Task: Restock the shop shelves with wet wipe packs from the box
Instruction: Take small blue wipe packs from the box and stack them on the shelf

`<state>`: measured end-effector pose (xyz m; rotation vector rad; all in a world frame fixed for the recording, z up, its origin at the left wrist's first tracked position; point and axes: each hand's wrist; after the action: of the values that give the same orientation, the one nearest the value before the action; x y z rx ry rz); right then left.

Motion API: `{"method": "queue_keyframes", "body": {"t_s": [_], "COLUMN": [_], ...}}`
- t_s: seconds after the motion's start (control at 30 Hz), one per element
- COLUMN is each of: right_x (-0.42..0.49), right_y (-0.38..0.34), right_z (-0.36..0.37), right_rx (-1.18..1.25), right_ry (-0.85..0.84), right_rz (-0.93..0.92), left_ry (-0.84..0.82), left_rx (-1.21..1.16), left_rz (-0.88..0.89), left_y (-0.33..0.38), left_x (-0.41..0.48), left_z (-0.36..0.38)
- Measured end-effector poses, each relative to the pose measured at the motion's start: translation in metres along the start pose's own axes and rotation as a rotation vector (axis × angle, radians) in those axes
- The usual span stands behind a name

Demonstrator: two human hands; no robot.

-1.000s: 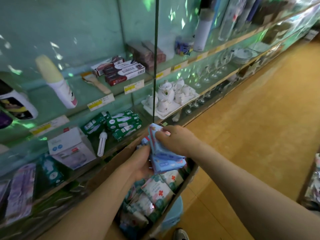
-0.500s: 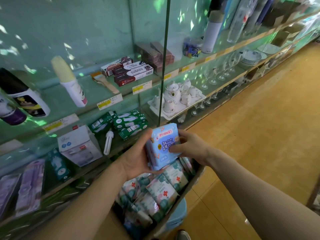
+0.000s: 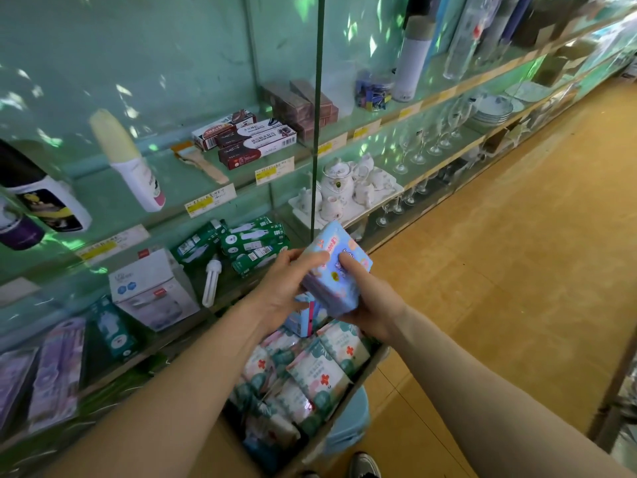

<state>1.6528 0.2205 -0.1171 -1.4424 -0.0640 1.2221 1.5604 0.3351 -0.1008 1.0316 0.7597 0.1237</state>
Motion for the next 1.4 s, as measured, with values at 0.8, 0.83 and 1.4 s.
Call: {"method": "queue_keyframes", "body": {"t_s": [0.8,0.83,1.4], "right_x": [-0.182,-0.197,-0.469], "right_y": [-0.048,-0.048,0.034], "right_z": [-0.139,-0.152,-0.31], "right_rx": [-0.039,-0.028,0.201], "right_ry": [0.568,0.602,1.105], "right_rz": [-0.183,-0.193,-0.431], "left_ry": [-0.564,-0.64,-1.036], "left_rx": [0.076,0.071,0.306], "left_rz": [-0.145,-0.143,-0.256], "left_y": [0.012,0.009,-0.085], "left_x": [-0.025,-0.032,-0.2], "left_z": [0.192,0.208,0.483]}}
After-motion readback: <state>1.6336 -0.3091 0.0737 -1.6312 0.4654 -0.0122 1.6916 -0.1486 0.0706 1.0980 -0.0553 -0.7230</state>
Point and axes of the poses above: each hand's wrist, its own x-axis towards the middle knuckle, its own z-axis out of the palm, y = z × x, and after that the axes turned 11 degrees about -x, right-handed
